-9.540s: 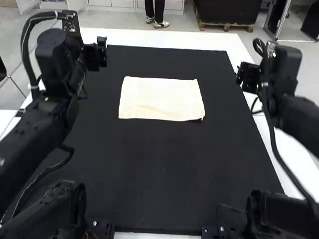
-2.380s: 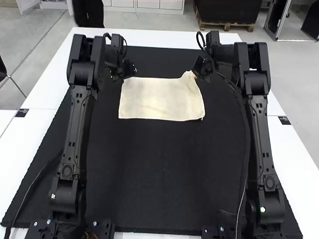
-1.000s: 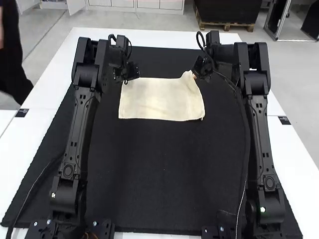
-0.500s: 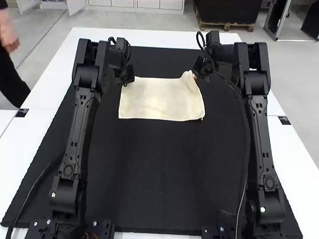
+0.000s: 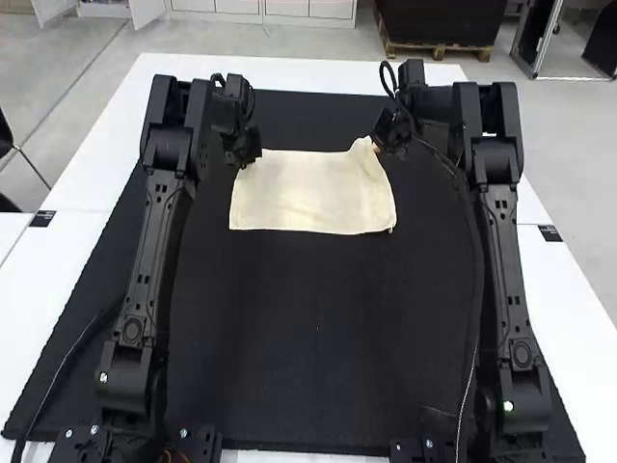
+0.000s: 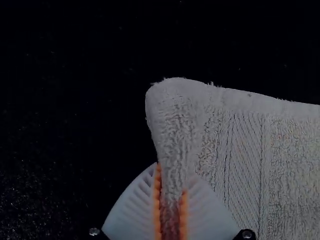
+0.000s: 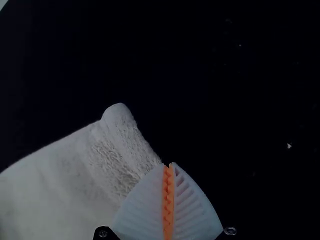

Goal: Fold the towel.

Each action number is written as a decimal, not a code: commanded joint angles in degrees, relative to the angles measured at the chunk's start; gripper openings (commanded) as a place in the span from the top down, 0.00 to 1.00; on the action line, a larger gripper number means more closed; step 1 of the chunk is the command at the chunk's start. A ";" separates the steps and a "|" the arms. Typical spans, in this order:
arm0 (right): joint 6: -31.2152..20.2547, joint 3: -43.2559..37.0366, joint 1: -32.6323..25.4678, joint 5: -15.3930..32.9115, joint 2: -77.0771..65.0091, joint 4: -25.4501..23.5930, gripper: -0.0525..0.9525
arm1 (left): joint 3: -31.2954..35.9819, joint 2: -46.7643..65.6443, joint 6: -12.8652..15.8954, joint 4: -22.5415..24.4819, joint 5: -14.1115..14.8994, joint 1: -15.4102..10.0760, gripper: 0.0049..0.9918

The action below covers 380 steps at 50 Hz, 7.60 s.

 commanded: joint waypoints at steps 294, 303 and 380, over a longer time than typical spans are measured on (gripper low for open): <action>-1.90 -51.32 -2.95 1.89 -41.36 6.38 0.96 | -49.66 -44.40 1.42 1.37 4.06 -0.31 0.99; -1.90 -52.46 -2.95 2.07 -41.19 7.70 0.96 | -49.75 -42.91 1.60 0.67 3.89 -0.58 0.99; -3.30 -57.73 -1.37 4.18 -33.28 16.57 0.96 | -49.75 -34.56 0.10 8.67 2.39 -0.31 0.99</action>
